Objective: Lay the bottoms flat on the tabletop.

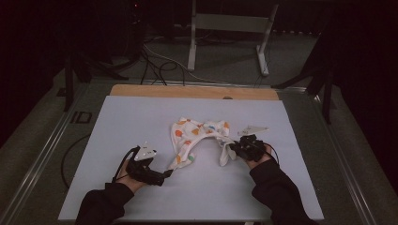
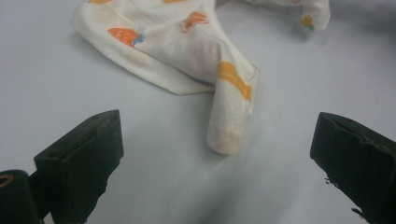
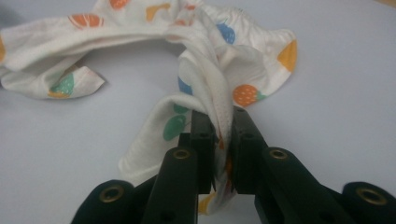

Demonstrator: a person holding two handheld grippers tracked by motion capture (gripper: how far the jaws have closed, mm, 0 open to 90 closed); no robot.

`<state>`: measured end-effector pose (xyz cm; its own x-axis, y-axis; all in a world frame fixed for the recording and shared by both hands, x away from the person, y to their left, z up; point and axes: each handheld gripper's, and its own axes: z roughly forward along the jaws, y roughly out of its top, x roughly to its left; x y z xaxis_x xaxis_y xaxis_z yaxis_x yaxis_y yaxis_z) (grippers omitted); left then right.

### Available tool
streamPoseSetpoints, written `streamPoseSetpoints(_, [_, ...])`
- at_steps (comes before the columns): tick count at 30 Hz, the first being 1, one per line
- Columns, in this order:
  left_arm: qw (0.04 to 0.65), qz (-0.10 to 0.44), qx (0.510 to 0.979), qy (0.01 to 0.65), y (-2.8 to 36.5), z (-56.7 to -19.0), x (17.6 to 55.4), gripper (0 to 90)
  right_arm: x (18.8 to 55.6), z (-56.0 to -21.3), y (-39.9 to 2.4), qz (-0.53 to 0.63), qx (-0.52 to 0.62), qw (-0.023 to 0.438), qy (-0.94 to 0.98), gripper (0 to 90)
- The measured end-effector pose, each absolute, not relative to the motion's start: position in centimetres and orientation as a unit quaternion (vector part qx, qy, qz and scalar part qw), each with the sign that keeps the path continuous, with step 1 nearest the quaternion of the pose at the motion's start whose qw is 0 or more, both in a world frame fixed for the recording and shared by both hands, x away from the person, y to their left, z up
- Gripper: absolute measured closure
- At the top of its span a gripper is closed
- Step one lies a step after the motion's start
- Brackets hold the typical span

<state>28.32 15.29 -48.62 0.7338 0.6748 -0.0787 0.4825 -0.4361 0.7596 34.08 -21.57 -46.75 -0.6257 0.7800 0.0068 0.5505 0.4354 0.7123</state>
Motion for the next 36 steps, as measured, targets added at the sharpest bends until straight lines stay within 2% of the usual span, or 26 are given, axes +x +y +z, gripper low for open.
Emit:
streamPoseSetpoints(5, [0.403,0.12,0.84,0.344,15.4,-48.6,28.2,3.3,33.8,-46.6,-22.9,0.341,0.41,0.185,0.825,81.9])
streamPoseSetpoints(14, [0.408,0.12,0.839,0.339,15.5,-48.6,28.0,3.3,34.0,-49.5,-24.6,0.328,0.442,0.143,0.823,79.4])
streamPoseSetpoints(21, [0.421,0.128,0.833,0.335,15.9,-48.2,27.6,3.3,34.2,-51.3,-24.5,0.316,0.443,0.132,0.828,76.8])
streamPoseSetpoints(22, [0.424,0.133,0.831,0.333,16.2,-48.1,27.5,3.3,34.3,-51.3,-24.5,0.316,0.447,0.131,0.826,73.0])
streamPoseSetpoints(23, [0.426,0.134,0.831,0.332,16.3,-48.1,27.4,3.3,34.4,-51.0,-24.7,0.319,0.447,0.126,0.826,60.2])
streamPoseSetpoints(26, [0.426,0.143,0.831,0.328,16.9,-48.0,27.1,3.0,34.2,-49.8,-24.4,0.339,0.439,0.124,0.823,44.7])
streamPoseSetpoints(29, [0.419,0.151,0.834,0.326,17.7,-48.2,26.8,2.5,33.5,-47.6,-23.4,0.366,0.413,0.136,0.822,39.4])
streamPoseSetpoints(31, [0.417,0.154,0.833,0.33,18.2,-48.4,26.6,2.5,33.0,-46.2,-22.2,0.386,0.392,0.141,0.823,39.3])
streamPoseSetpoints(36, [0.416,0.162,0.825,0.346,19.5,-48.8,26.4,2.4,31.7,-44.2,-17.2,0.431,0.324,0.115,0.834,40.1])
